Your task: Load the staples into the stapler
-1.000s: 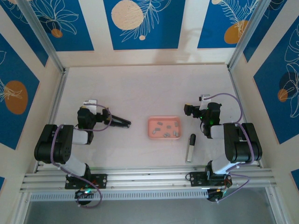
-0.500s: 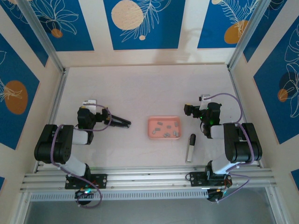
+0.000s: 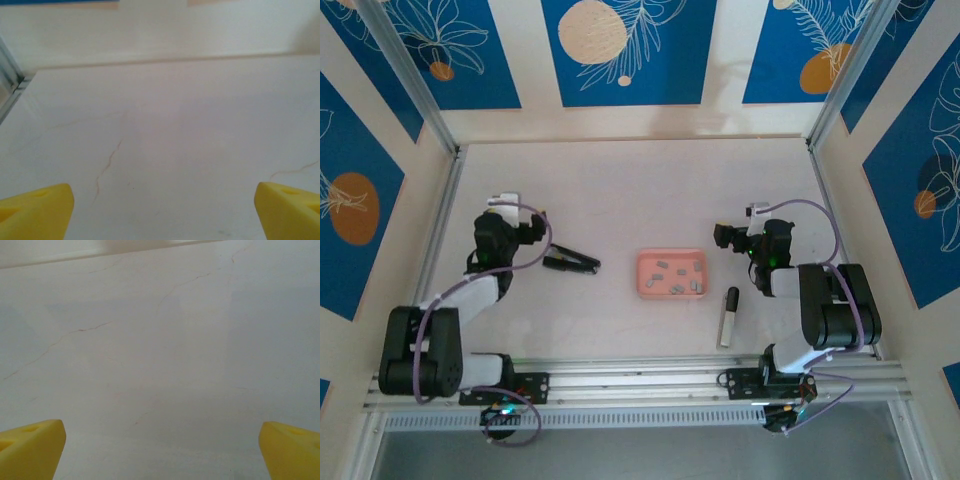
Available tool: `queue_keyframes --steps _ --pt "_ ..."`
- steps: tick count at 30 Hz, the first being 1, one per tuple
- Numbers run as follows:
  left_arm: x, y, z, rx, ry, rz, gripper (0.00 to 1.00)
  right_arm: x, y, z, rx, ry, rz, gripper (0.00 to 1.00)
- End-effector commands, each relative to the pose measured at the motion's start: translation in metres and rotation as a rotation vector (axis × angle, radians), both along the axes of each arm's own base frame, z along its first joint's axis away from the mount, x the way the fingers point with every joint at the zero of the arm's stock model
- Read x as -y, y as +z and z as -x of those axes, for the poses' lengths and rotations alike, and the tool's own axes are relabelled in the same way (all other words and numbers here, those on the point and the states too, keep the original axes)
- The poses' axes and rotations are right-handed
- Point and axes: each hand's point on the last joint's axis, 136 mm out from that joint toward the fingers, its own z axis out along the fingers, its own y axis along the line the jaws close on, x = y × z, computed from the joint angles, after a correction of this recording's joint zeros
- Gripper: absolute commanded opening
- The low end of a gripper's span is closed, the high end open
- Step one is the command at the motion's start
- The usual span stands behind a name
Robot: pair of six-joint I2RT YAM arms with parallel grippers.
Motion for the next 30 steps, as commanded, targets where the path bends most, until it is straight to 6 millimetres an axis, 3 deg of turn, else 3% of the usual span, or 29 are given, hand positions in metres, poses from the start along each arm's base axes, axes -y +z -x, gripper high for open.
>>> queue_keyframes --steps 1,6,10,17,20,21,25,30 --pt "0.023 0.001 0.010 -0.114 -0.073 0.097 0.90 0.006 0.033 -0.009 -0.035 -0.036 0.002 0.99" --pt "0.053 0.006 0.021 -0.234 -0.142 0.147 0.85 -0.004 0.062 0.009 -0.245 -0.033 -0.072 0.99" --pt "0.090 0.002 0.038 -0.326 -0.245 0.122 0.84 -0.015 0.076 0.044 -0.372 -0.048 -0.106 0.99" --pt "0.150 -0.022 0.071 -0.450 -0.365 0.070 0.83 -0.027 0.060 0.153 -0.712 -0.162 -0.149 0.98" --pt "0.165 -0.036 0.076 -0.482 -0.397 0.081 0.82 -0.028 0.048 0.201 -0.835 -0.228 -0.177 0.88" --pt "0.169 -0.040 0.076 -0.491 -0.401 0.081 0.82 -0.025 0.044 0.213 -0.866 -0.278 -0.188 0.79" --pt "0.187 -0.049 0.075 -0.514 -0.440 0.101 0.81 -0.025 0.046 0.233 -0.921 -0.380 -0.171 0.75" --pt "0.208 -0.054 0.073 -0.522 -0.481 0.110 0.80 -0.033 0.008 0.245 -1.083 -0.403 -0.160 0.74"
